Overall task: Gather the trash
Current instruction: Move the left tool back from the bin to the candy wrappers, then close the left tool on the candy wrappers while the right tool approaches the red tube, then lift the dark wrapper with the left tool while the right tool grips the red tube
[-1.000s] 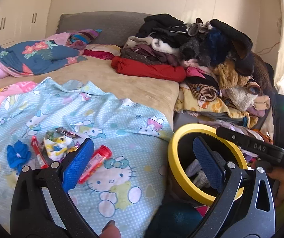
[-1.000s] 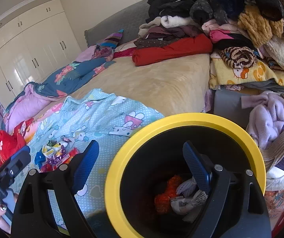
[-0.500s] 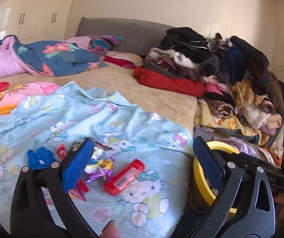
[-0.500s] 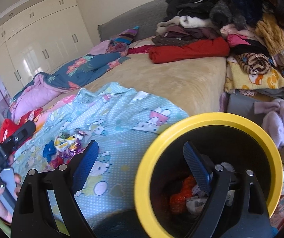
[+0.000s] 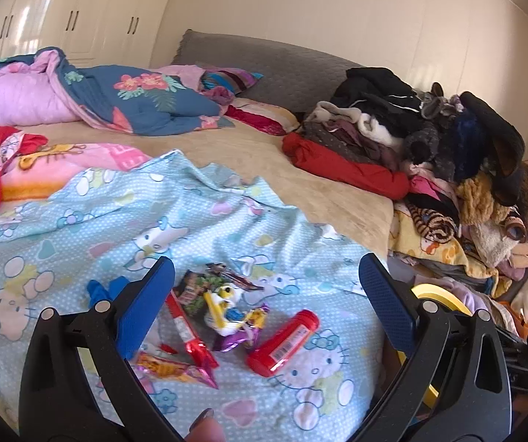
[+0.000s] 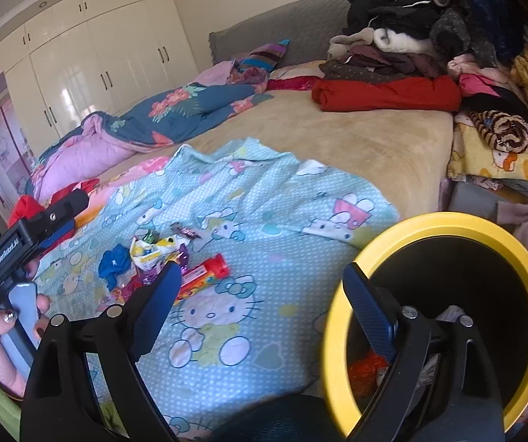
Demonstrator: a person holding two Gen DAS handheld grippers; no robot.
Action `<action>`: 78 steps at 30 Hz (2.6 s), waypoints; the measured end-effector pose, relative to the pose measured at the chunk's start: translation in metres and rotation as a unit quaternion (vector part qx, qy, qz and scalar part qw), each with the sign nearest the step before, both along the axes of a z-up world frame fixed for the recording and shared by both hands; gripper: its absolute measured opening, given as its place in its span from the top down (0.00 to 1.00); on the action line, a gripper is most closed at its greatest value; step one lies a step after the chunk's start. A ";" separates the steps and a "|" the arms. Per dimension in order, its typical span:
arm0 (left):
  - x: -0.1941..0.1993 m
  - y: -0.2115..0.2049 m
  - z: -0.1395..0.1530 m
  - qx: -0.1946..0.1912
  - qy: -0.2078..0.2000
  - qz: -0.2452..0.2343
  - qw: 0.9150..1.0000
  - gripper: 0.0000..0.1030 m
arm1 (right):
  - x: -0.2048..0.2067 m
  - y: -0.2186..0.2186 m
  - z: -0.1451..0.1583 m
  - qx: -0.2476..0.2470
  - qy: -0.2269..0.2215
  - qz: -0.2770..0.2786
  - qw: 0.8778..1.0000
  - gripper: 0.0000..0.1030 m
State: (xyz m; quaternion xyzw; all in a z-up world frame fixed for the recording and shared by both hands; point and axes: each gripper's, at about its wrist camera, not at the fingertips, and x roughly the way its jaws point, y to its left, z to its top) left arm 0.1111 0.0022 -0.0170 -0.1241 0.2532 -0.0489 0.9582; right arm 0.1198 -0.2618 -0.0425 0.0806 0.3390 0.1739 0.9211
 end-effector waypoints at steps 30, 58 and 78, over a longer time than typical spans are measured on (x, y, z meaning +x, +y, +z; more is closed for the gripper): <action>0.072 0.016 -0.041 0.041 0.126 -0.003 0.991 0.28 | 0.052 0.071 -0.056 -0.033 0.056 -0.005 0.998 0.15; 0.087 0.042 -0.069 -0.034 0.225 0.006 0.974 0.91 | 0.089 0.082 -0.086 0.084 0.145 0.021 0.986 0.58; 0.038 0.056 -0.039 -0.112 0.147 0.012 0.983 0.98 | 0.039 0.075 -0.048 0.073 0.066 0.085 0.992 0.67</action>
